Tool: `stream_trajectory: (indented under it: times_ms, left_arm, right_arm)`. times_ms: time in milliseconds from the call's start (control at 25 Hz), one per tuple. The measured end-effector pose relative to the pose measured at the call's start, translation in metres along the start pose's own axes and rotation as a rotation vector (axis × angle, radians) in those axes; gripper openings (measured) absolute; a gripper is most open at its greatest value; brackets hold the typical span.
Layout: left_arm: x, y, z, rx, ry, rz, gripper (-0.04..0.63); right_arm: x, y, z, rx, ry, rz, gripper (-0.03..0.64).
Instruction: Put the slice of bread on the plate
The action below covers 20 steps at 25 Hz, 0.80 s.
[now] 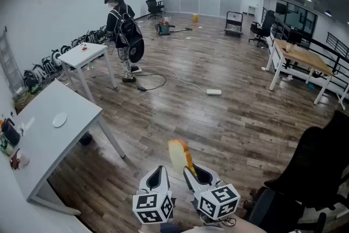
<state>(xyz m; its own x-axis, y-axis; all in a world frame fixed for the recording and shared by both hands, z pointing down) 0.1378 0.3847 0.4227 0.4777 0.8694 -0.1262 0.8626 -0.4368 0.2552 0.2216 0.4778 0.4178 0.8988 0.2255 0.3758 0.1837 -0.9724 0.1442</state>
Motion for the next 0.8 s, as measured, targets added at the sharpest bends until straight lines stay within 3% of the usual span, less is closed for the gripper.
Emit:
stream_trajectory:
  times_ms: [240,480,800]
  left_arm:
    - [-0.105,0.014,0.02,-0.002,-0.027,0.079,0.009]
    - [-0.243,0.013,0.059,0.002,-0.018,0.182,0.008]
    - [-0.422,-0.001,0.068,0.035,-0.056,0.351,0.009]
  right_arm:
    - [-0.049,0.097,0.001,-0.036,-0.024,0.081,0.084]
    - [-0.133,0.222,0.001,-0.077,-0.021,0.18,0.084]
    - [-0.239,0.369,-0.027,-0.101,-0.032,0.313,0.084]
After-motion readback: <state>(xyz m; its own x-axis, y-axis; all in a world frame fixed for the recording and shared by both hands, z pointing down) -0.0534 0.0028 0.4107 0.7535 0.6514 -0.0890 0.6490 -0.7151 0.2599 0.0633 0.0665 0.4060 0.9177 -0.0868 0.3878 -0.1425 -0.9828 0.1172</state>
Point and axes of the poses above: the fingertips, and each gripper's own axes: y forward along the fingers, x to its right, z out of its top, the point moved 4 cm from there along -y, backward along the fingers, and after that the axes turned 4 degrees about y, right-handed, at the moved point
